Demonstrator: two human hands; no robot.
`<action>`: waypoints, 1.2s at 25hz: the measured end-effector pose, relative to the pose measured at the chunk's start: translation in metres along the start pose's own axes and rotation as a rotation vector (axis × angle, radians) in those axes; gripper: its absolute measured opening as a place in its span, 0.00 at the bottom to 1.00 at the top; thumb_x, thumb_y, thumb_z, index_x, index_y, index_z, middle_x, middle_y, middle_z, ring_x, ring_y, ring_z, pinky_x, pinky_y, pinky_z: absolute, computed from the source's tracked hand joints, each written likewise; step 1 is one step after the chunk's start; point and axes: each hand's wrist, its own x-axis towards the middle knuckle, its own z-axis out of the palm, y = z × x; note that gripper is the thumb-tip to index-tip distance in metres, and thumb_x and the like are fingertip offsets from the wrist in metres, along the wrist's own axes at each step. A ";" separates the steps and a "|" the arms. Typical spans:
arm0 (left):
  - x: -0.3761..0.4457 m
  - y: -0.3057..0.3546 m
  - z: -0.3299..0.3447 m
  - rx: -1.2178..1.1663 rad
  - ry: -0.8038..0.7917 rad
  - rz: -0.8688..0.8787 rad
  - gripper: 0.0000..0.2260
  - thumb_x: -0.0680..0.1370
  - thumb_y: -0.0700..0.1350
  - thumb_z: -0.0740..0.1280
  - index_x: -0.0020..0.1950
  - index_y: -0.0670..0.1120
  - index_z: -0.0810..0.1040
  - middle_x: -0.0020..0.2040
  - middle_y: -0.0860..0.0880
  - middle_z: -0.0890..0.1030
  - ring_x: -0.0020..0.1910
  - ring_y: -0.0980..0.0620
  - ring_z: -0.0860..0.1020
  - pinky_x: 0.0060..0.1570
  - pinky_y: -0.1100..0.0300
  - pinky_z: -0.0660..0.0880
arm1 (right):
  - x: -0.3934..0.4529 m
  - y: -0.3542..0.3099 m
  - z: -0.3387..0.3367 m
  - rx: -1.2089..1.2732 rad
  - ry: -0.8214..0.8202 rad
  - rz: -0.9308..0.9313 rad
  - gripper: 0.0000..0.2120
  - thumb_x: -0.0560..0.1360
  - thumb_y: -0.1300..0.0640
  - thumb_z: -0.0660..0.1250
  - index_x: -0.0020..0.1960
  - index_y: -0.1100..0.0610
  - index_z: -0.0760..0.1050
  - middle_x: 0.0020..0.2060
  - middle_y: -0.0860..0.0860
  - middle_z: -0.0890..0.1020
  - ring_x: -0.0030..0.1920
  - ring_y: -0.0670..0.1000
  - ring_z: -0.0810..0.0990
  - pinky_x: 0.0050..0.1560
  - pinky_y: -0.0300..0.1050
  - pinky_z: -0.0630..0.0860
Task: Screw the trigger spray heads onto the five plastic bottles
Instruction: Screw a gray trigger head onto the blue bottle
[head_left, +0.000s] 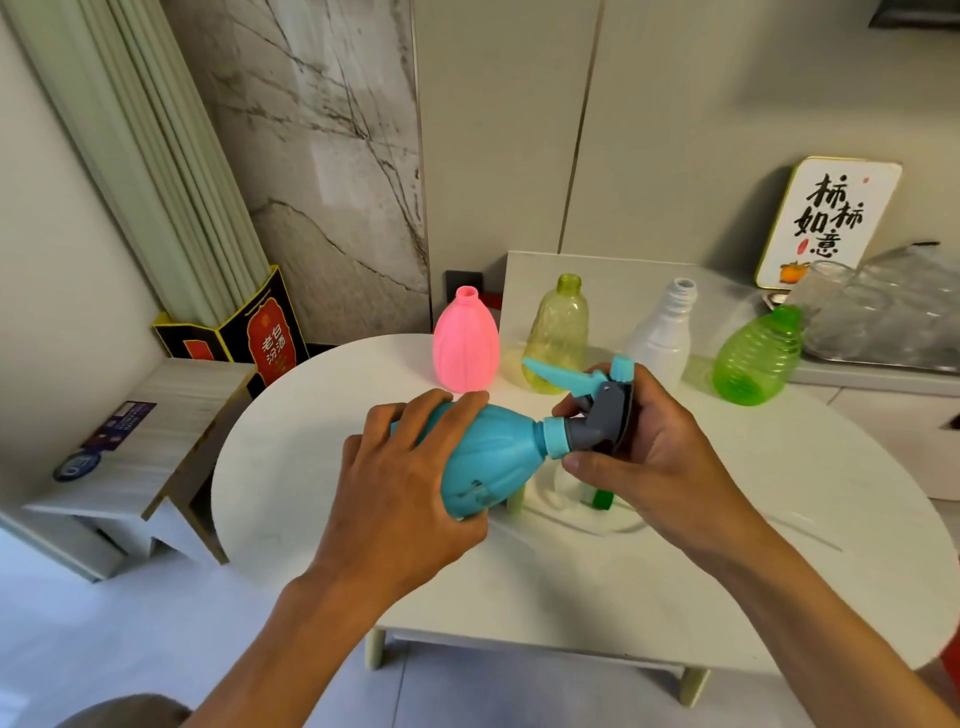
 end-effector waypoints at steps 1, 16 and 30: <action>0.001 0.000 0.000 -0.023 0.001 0.000 0.43 0.60 0.57 0.76 0.72 0.55 0.65 0.65 0.52 0.74 0.58 0.47 0.71 0.48 0.49 0.76 | 0.001 -0.001 -0.003 0.025 -0.014 -0.002 0.27 0.66 0.69 0.73 0.56 0.43 0.76 0.49 0.49 0.83 0.51 0.50 0.82 0.49 0.48 0.80; -0.003 0.002 0.000 -0.160 -0.057 0.026 0.41 0.60 0.61 0.73 0.71 0.57 0.64 0.61 0.57 0.73 0.54 0.52 0.69 0.50 0.52 0.75 | -0.001 -0.006 -0.013 -0.097 -0.060 0.030 0.26 0.67 0.64 0.74 0.61 0.49 0.72 0.51 0.48 0.85 0.53 0.50 0.83 0.53 0.45 0.78; 0.005 0.009 0.005 -0.074 0.024 0.004 0.42 0.60 0.62 0.73 0.72 0.56 0.63 0.63 0.52 0.74 0.55 0.49 0.69 0.46 0.54 0.75 | 0.001 -0.012 0.003 0.011 0.255 0.033 0.41 0.63 0.56 0.82 0.67 0.34 0.66 0.46 0.51 0.87 0.48 0.51 0.86 0.49 0.47 0.83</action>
